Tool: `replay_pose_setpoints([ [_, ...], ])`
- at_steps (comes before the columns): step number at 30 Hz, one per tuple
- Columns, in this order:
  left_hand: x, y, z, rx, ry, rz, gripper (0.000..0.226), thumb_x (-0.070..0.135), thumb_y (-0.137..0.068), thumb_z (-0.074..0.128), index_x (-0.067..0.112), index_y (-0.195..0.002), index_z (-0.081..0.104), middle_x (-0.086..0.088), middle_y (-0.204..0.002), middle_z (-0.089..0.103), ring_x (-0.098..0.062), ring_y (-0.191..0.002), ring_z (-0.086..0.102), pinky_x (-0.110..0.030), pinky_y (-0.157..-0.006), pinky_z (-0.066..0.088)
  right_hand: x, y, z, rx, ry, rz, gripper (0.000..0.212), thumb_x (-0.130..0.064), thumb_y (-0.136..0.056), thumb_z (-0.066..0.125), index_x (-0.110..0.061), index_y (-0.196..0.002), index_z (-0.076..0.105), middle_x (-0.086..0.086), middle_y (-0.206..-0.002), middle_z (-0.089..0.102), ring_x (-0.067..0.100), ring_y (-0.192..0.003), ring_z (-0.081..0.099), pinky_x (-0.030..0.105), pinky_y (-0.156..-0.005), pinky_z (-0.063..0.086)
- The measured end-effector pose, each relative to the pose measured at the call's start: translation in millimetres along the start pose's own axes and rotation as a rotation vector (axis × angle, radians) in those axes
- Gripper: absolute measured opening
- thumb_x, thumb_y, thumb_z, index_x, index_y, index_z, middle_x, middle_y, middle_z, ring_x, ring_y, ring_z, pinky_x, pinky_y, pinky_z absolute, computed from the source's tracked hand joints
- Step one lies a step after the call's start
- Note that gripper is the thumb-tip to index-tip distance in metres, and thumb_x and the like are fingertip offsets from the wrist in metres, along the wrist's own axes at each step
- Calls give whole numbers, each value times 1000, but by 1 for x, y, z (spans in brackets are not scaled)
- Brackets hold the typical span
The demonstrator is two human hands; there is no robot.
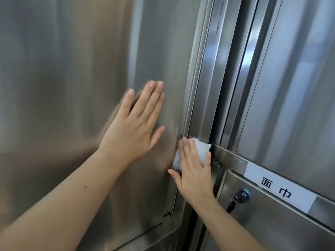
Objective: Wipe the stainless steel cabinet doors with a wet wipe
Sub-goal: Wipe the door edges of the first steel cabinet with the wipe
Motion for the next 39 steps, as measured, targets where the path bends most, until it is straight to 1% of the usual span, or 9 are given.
replay_pose_setpoints([
  [7, 25, 44, 6, -35, -1, 44, 65, 41, -97, 15, -2, -146, 19, -15, -153, 17, -26, -141, 18, -45, -111, 16, 16, -24, -20, 80, 11, 127, 74, -53, -91, -8, -9, -149, 6, 7, -154, -5, 22, -141, -7, 55, -108, -3],
  [13, 39, 72, 13, -76, 7, 56, 65, 41, -97, 18, -1, -147, 17, -14, -154, 17, -25, -141, 18, -45, -113, 10, -25, 38, 35, -32, -31, -8, 72, -53, -91, -2, -16, -147, 22, 4, -154, 11, 16, -141, 8, 50, -108, 14],
  [17, 41, 82, 15, -83, 9, 80, 65, 41, -97, 19, -1, -146, 20, -13, -153, 20, -24, -141, 20, -45, -112, 8, -35, 50, 43, -61, -66, -36, 71, -53, -90, 0, -19, -145, 29, 0, -153, 15, 13, -140, 11, 48, -108, 14],
  [22, 42, 82, 14, -76, -7, 82, 66, 42, -96, 22, -1, -146, 23, -13, -153, 20, -25, -140, 21, -44, -111, 15, -8, 6, 12, 52, -50, 78, 73, -52, -93, -3, -9, -148, 15, 4, -154, 1, 18, -141, -2, 52, -109, 3],
  [25, 42, 82, 12, -67, -11, 82, 66, 42, -95, 23, -1, -145, 23, -13, -153, 20, -25, -140, 22, -44, -111, 16, -8, 8, 17, 39, -76, 85, 72, -51, -93, -2, -8, -149, 13, 6, -154, -2, 18, -141, -4, 51, -110, 5],
  [29, 43, 82, 12, -64, -8, 80, 65, 41, -95, 24, -1, -145, 24, -13, -152, 22, -25, -140, 23, -44, -110, 17, -42, 70, 64, -75, -251, -10, 69, -52, -92, 12, -12, -143, 35, 5, -152, 23, 16, -143, 5, 51, -109, 22],
  [34, 43, 82, 13, -79, -21, 82, 66, 42, -95, 23, -1, -146, 22, -12, -153, 21, -24, -140, 21, -44, -110, 17, -69, 117, 97, -208, -323, -96, 74, -45, -96, -6, -15, -132, 51, 2, -144, 37, 17, -143, -2, 50, -98, 40],
  [37, 43, 82, 14, -85, -23, 84, 66, 43, -95, 24, 0, -146, 23, -12, -152, 21, -24, -140, 21, -44, -110, 17, -61, 93, 79, -166, -341, -84, 68, -50, -93, 11, -11, -132, 51, 2, -144, 35, 16, -138, 29, 51, -100, 39],
  [39, 44, 82, 14, -81, -30, 87, 67, 43, -95, 24, 0, -146, 23, -12, -152, 21, -24, -140, 22, -44, -110, 17, -48, 71, 64, -103, -327, -44, 66, -49, -91, 18, -9, -137, 44, 4, -147, 32, 17, -136, 31, 51, -105, 31],
])
Point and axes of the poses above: each hand's wrist, its own y-axis away from the middle knuckle, its own z-axis out of the palm, x = y × z, the point moved 10 cm from there along -y, towards the middle knuckle
